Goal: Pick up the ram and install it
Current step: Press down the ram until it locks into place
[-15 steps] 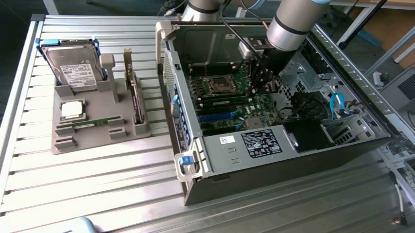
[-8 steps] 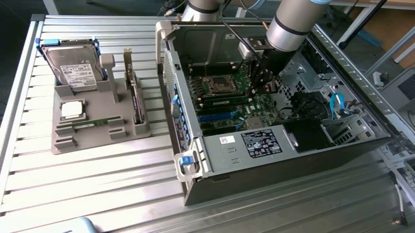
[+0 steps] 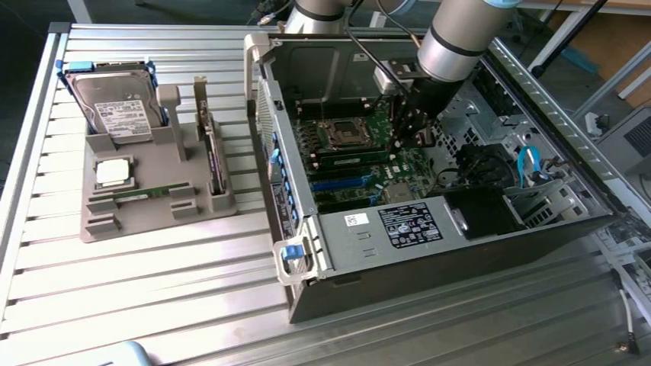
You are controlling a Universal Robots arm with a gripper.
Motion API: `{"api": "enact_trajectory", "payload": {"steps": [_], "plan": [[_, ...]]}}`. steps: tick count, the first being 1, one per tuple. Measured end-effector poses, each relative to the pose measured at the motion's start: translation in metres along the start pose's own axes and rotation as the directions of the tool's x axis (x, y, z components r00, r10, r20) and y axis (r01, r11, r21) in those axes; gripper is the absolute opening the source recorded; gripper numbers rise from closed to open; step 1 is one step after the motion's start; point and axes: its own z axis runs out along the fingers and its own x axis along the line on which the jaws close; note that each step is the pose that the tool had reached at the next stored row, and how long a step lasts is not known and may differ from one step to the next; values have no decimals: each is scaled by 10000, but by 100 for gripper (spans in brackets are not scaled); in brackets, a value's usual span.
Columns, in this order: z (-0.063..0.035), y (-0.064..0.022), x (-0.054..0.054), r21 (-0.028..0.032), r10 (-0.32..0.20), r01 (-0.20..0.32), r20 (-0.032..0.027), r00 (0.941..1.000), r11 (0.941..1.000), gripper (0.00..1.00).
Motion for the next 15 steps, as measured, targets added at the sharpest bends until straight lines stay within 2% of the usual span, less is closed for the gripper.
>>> {"api": "enact_trajectory", "payload": {"steps": [15], "plan": [[34, -1, 2, -1, 0, 0, -6, 10000, 10000, 11]]}}
